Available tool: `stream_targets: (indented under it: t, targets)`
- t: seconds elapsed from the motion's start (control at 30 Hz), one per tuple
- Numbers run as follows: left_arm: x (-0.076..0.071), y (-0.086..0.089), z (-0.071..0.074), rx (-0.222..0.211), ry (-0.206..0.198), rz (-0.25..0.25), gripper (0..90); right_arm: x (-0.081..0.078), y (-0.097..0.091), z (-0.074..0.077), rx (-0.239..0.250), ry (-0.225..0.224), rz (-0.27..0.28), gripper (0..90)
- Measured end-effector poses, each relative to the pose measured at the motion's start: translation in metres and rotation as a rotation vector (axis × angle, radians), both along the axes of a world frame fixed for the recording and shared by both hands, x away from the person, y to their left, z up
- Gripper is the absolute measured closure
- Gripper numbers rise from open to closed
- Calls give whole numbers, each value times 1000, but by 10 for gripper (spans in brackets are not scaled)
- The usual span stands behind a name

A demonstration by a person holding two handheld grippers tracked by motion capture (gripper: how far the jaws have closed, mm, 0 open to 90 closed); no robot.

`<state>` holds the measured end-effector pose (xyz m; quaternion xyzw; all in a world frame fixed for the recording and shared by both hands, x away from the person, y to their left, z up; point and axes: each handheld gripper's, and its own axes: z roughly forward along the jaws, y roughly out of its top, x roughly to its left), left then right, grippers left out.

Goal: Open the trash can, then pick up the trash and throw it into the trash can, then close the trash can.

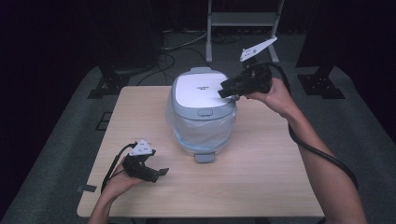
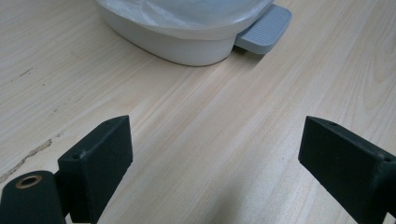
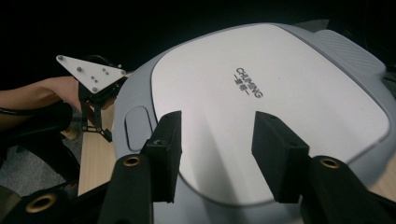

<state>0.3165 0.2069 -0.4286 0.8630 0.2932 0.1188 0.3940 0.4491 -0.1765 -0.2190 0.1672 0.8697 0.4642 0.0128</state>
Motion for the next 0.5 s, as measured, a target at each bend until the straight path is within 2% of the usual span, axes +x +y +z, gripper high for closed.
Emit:
stream_targets:
  t: [0.23, 0.5]
  targets:
    - [-1, -4, 0, 1, 1, -10, 89, -11, -29, -1, -14, 4, -49, 473]
    - [1, -5, -2, 5, 8, -18, 89, -18, -44, -7, -34, 9, -76, 452]
